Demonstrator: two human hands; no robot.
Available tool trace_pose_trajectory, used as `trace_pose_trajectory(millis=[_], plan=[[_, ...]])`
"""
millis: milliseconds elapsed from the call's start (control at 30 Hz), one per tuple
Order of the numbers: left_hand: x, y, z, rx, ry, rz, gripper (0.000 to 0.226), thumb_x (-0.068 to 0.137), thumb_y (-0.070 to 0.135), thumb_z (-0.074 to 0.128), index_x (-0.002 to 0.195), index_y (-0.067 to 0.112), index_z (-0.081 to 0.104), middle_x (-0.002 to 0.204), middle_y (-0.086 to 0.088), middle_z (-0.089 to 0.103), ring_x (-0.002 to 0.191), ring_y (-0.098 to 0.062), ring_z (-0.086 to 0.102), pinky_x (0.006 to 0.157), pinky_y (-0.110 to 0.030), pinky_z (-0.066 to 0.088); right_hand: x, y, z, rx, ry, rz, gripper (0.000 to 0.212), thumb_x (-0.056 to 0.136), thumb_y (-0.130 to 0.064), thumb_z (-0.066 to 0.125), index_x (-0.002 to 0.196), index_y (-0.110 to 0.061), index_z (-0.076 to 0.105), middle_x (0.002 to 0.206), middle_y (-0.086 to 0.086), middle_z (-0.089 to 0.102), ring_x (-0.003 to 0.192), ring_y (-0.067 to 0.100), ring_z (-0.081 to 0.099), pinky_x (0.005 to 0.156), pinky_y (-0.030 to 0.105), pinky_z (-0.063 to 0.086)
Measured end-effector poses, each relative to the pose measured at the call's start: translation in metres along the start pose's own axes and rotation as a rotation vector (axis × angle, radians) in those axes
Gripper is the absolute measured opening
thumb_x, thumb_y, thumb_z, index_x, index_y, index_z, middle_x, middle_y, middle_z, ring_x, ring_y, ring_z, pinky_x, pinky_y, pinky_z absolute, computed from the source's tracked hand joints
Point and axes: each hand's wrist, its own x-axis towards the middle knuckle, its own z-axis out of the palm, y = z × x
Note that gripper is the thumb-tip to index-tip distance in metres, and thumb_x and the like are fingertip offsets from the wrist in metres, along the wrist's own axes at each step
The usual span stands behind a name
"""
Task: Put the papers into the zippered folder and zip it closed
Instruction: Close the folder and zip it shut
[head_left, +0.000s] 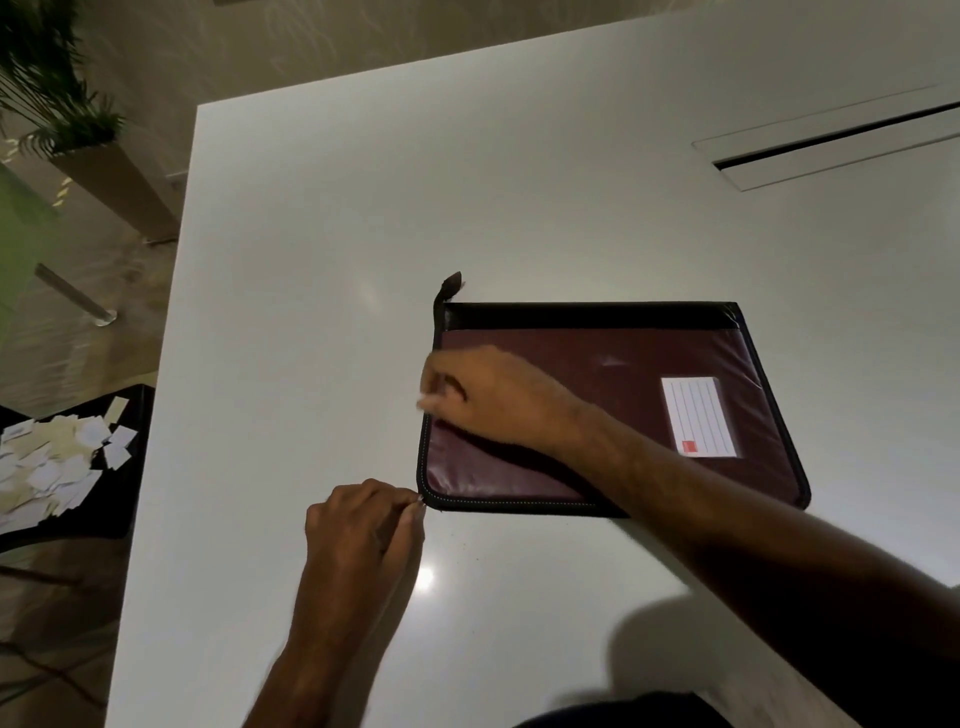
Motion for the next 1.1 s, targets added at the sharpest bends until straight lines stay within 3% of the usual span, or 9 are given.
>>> trace_pose_trajectory(millis=[67, 133, 267, 467, 667, 767, 867, 967, 1100], plan=[[0.000, 0.001, 0.000, 0.024, 0.009, 0.002, 0.019, 0.094, 0.037, 0.054, 0.082, 0.036, 0.068, 0.083, 0.024, 0.062, 0.082, -0.007, 0.052, 0.072, -0.032, 0.029, -0.024, -0.007, 0.015, 0.003, -0.154, -0.005, 0.021, 0.095, -0.043, 0.074, 0.102, -0.024, 0.070, 0.074, -0.018, 0.055, 0.071, 0.006, 0.056, 0.058, 0.024, 0.039], [0.000, 0.002, -0.001, 0.051, 0.026, 0.038, 0.027, 0.095, 0.040, 0.049, 0.083, 0.033, 0.072, 0.083, 0.018, 0.067, 0.081, -0.013, 0.059, 0.069, -0.032, 0.031, -0.045, -0.009, 0.031, -0.027, -0.242, -0.025, 0.028, 0.091, -0.043, 0.079, 0.106, -0.026, 0.063, 0.087, -0.014, 0.065, 0.075, 0.006, 0.060, 0.056, 0.019, 0.037], [0.000, 0.004, -0.003, 0.050, 0.041, 0.075, 0.039, 0.095, 0.043, 0.044, 0.084, 0.024, 0.076, 0.081, 0.007, 0.072, 0.077, -0.020, 0.064, 0.069, -0.033, 0.037, -0.057, -0.006, 0.051, -0.087, -0.228, -0.044, 0.039, 0.093, -0.033, 0.080, 0.121, -0.021, 0.055, 0.117, -0.003, 0.069, 0.092, 0.012, 0.059, 0.062, 0.006, 0.025], [-0.004, 0.007, -0.002, 0.094, 0.023, 0.055, 0.019, 0.094, 0.031, 0.057, 0.086, 0.027, 0.074, 0.087, 0.009, 0.070, 0.090, -0.023, 0.063, 0.072, -0.035, 0.033, -0.062, -0.007, 0.058, -0.127, -0.137, -0.108, 0.032, 0.098, -0.025, 0.073, 0.127, -0.021, 0.060, 0.117, 0.003, 0.070, 0.101, 0.019, 0.066, 0.076, 0.021, 0.038], [-0.008, 0.018, -0.001, 0.051, 0.000, 0.054, 0.016, 0.094, 0.029, 0.061, 0.085, 0.026, 0.075, 0.084, 0.008, 0.072, 0.084, -0.021, 0.064, 0.071, -0.036, 0.040, -0.065, -0.006, 0.065, -0.177, -0.029, -0.177, 0.022, 0.104, -0.027, 0.064, 0.126, -0.021, 0.066, 0.111, 0.003, 0.069, 0.095, 0.018, 0.066, 0.075, 0.022, 0.041], [-0.010, 0.018, -0.003, -0.061, -0.008, -0.012, 0.006, 0.092, 0.021, 0.075, 0.086, 0.024, 0.077, 0.084, 0.009, 0.073, 0.085, -0.019, 0.065, 0.075, -0.040, 0.045, -0.070, -0.006, 0.067, -0.198, 0.027, -0.199, 0.020, 0.106, -0.028, 0.061, 0.124, -0.024, 0.068, 0.112, 0.000, 0.066, 0.095, 0.015, 0.065, 0.076, 0.023, 0.039], [-0.010, 0.013, -0.005, -0.180, -0.029, -0.060, 0.005, 0.089, 0.027, 0.077, 0.086, 0.023, 0.079, 0.082, 0.013, 0.072, 0.084, -0.014, 0.065, 0.077, -0.048, 0.052, -0.075, -0.006, 0.071, -0.250, 0.074, -0.264, 0.020, 0.106, -0.029, 0.062, 0.124, -0.026, 0.069, 0.116, -0.003, 0.067, 0.100, 0.013, 0.066, 0.083, 0.029, 0.046], [-0.008, 0.008, -0.010, -0.272, -0.033, -0.075, 0.014, 0.088, 0.034, 0.076, 0.081, 0.023, 0.078, 0.078, 0.015, 0.071, 0.084, -0.014, 0.066, 0.077, -0.054, 0.053, -0.077, -0.008, 0.075, -0.349, 0.067, -0.332, 0.017, 0.100, -0.029, 0.072, 0.117, -0.025, 0.074, 0.112, -0.003, 0.071, 0.097, 0.014, 0.069, 0.079, 0.030, 0.049], [-0.007, -0.001, -0.014, -0.369, -0.092, -0.075, 0.018, 0.088, 0.041, 0.072, 0.082, 0.024, 0.075, 0.083, 0.012, 0.072, 0.088, -0.015, 0.067, 0.081, -0.052, 0.054, -0.076, -0.012, 0.075, -0.457, 0.018, -0.392, 0.018, 0.096, -0.031, 0.078, 0.113, -0.027, 0.074, 0.108, -0.005, 0.071, 0.092, 0.012, 0.069, 0.078, 0.028, 0.050]])
